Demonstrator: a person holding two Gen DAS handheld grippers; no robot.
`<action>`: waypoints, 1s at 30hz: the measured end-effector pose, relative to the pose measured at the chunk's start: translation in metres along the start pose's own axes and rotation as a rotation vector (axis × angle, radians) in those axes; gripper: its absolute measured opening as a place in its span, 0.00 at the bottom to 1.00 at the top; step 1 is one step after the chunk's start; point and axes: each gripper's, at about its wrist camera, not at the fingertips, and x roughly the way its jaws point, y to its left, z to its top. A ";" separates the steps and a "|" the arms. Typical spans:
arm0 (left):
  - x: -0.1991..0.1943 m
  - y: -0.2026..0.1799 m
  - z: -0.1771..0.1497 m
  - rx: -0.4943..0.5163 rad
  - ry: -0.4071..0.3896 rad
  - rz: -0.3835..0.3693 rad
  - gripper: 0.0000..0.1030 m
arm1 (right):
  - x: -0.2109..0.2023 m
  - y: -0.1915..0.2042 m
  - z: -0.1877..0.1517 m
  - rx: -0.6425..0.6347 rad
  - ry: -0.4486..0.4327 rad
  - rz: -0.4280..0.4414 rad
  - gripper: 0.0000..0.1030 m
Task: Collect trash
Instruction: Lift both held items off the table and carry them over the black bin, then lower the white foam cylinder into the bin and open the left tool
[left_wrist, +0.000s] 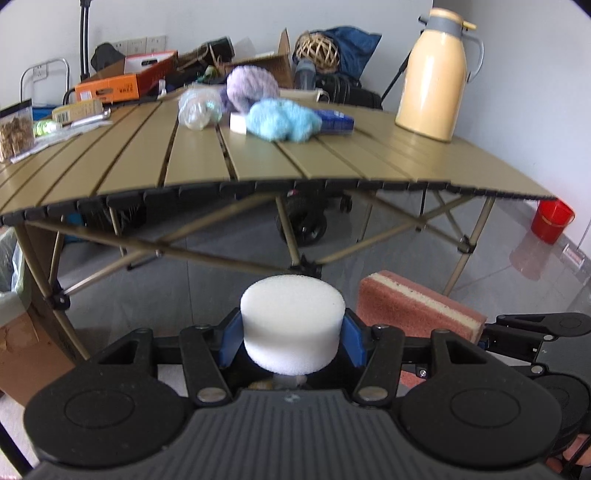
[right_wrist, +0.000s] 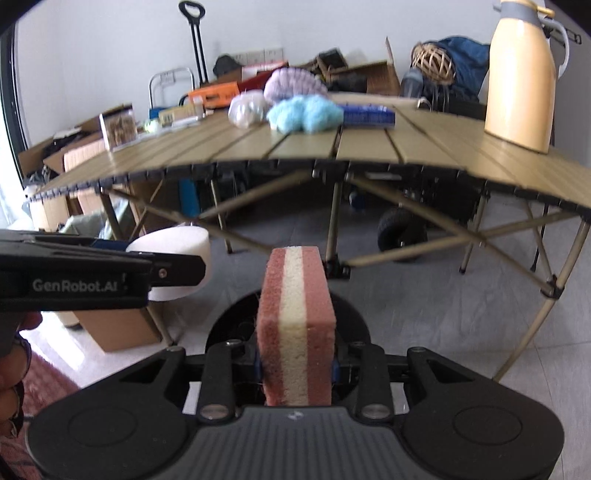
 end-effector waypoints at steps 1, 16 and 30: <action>0.002 0.000 -0.002 0.000 0.012 0.004 0.55 | 0.001 0.001 -0.003 -0.002 0.010 -0.002 0.29; 0.035 0.010 -0.023 -0.034 0.218 0.081 0.55 | 0.020 -0.006 -0.023 0.051 0.148 -0.059 0.29; 0.071 0.014 -0.031 -0.055 0.375 0.109 0.54 | 0.038 -0.036 -0.029 0.138 0.192 -0.146 0.29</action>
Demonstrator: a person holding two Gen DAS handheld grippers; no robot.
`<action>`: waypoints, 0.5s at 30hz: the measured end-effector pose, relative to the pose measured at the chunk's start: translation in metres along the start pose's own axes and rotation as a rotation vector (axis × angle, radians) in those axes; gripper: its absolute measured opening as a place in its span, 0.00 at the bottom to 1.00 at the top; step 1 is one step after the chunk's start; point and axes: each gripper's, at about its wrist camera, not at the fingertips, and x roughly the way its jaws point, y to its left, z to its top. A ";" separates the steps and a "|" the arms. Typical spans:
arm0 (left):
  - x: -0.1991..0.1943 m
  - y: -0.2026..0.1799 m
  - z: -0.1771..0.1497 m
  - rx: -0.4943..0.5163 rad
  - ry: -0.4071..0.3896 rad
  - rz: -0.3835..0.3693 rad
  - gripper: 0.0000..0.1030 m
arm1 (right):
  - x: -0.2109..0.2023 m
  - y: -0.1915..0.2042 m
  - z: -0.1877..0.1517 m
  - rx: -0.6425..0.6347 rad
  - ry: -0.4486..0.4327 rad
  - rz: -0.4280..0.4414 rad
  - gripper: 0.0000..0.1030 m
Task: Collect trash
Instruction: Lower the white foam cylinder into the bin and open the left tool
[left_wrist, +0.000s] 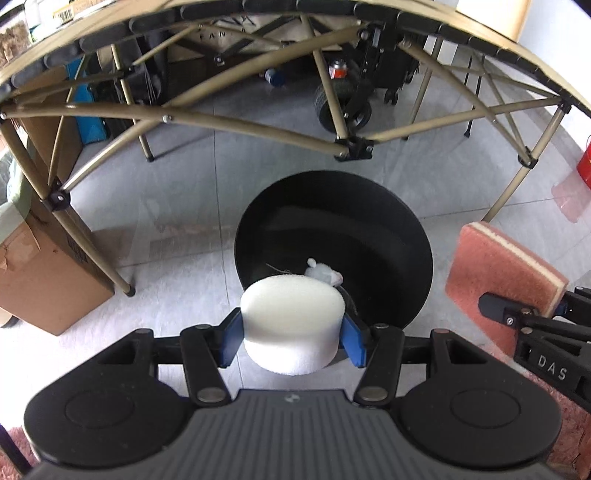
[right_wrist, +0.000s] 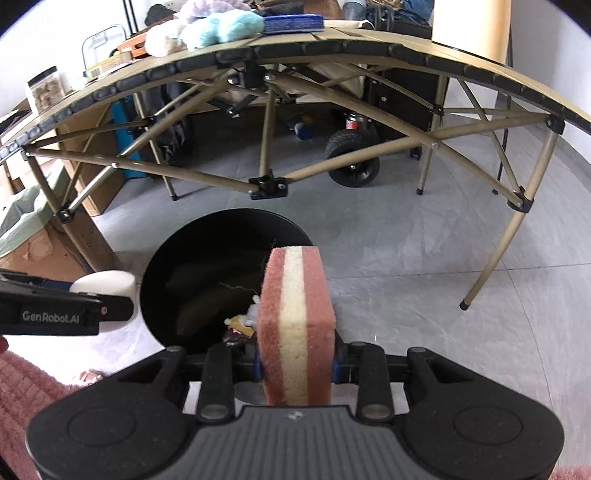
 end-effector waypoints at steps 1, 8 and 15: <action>0.002 -0.001 0.002 -0.001 0.007 0.000 0.54 | 0.001 -0.002 0.001 0.006 0.002 -0.007 0.29; 0.013 -0.015 0.020 -0.005 0.031 -0.006 0.54 | 0.009 -0.011 0.002 0.038 0.015 -0.041 0.29; 0.028 -0.036 0.034 0.002 0.051 0.002 0.54 | 0.013 -0.023 0.009 0.087 0.012 -0.078 0.29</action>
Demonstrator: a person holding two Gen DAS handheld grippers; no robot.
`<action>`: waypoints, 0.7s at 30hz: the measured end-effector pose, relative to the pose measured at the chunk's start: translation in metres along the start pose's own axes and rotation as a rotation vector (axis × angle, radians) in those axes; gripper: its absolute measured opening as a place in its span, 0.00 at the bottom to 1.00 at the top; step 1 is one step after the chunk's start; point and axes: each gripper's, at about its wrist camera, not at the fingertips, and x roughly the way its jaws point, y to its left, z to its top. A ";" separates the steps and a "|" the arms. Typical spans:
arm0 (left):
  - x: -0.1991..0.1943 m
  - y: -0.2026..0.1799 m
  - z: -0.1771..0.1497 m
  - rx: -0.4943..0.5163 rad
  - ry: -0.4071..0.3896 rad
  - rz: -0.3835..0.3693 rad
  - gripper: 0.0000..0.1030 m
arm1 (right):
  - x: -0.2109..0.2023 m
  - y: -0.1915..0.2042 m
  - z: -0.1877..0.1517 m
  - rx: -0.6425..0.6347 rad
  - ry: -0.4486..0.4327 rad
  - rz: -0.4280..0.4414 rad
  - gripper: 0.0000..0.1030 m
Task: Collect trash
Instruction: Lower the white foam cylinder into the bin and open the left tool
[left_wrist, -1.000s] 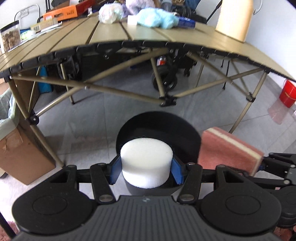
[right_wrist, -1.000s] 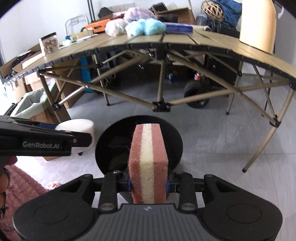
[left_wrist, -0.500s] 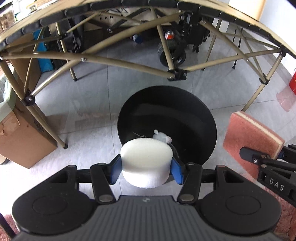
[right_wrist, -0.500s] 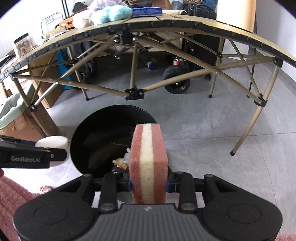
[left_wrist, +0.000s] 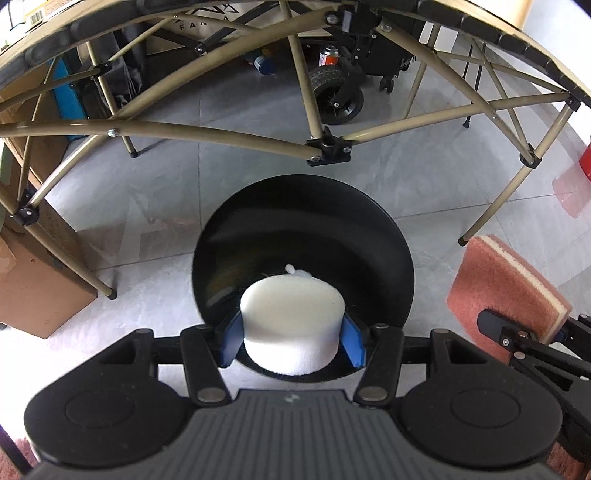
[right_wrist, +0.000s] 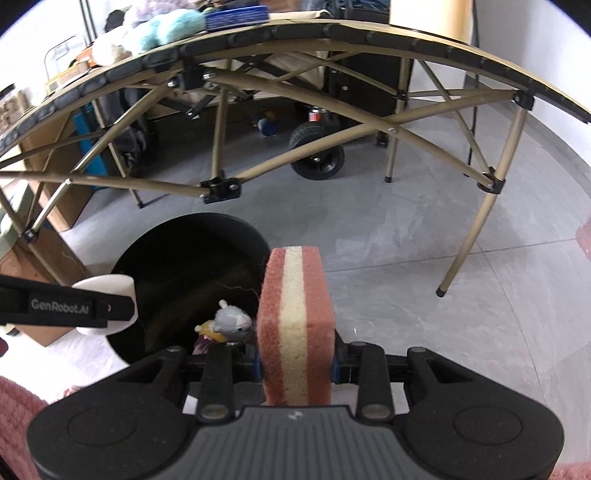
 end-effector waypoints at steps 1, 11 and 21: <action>0.002 -0.001 0.002 -0.002 0.002 0.003 0.54 | 0.001 -0.002 0.001 0.007 -0.001 -0.004 0.29; 0.024 -0.017 0.018 -0.049 0.036 0.019 0.54 | 0.007 -0.015 0.016 0.056 -0.017 -0.041 0.29; 0.045 -0.024 0.030 -0.108 0.066 0.040 0.54 | 0.022 -0.025 0.034 0.107 -0.016 -0.075 0.29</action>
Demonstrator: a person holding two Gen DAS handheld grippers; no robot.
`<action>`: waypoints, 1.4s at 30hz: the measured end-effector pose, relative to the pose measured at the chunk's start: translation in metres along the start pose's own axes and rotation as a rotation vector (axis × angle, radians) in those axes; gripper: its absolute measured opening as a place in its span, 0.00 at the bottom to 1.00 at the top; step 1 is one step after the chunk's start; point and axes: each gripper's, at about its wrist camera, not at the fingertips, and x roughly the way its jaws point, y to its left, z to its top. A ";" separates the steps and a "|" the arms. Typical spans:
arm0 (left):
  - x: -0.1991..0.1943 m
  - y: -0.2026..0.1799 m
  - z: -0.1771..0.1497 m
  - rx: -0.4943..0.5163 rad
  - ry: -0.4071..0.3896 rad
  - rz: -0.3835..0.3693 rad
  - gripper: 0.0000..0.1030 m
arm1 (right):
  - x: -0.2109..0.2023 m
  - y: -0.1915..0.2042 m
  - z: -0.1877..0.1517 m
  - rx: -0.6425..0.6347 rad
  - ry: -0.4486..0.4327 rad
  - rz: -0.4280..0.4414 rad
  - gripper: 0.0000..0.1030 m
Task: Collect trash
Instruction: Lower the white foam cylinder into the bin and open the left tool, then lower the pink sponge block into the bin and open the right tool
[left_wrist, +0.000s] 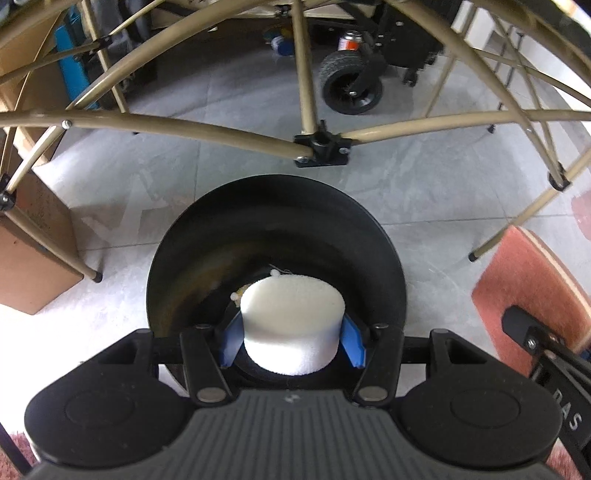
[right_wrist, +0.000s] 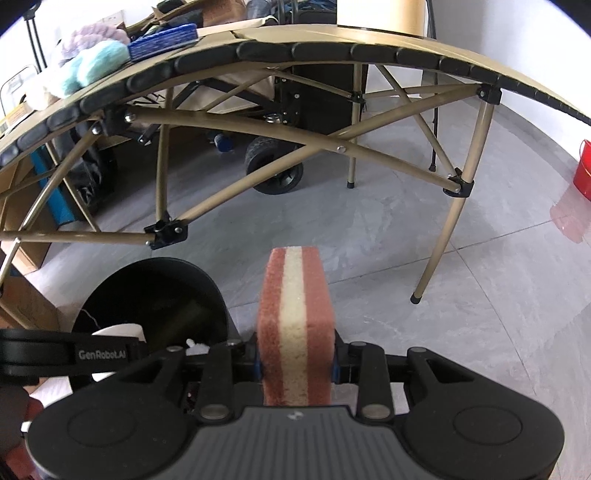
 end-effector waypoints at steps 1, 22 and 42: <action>0.003 0.001 0.001 -0.010 0.005 0.005 0.54 | 0.002 0.000 0.001 0.004 0.003 -0.002 0.29; 0.012 0.003 0.005 -0.039 0.010 0.046 0.91 | 0.016 -0.002 0.006 0.029 0.002 0.010 0.29; 0.006 0.003 0.005 -0.038 -0.025 0.070 0.99 | 0.014 0.000 0.005 0.017 -0.004 0.011 0.29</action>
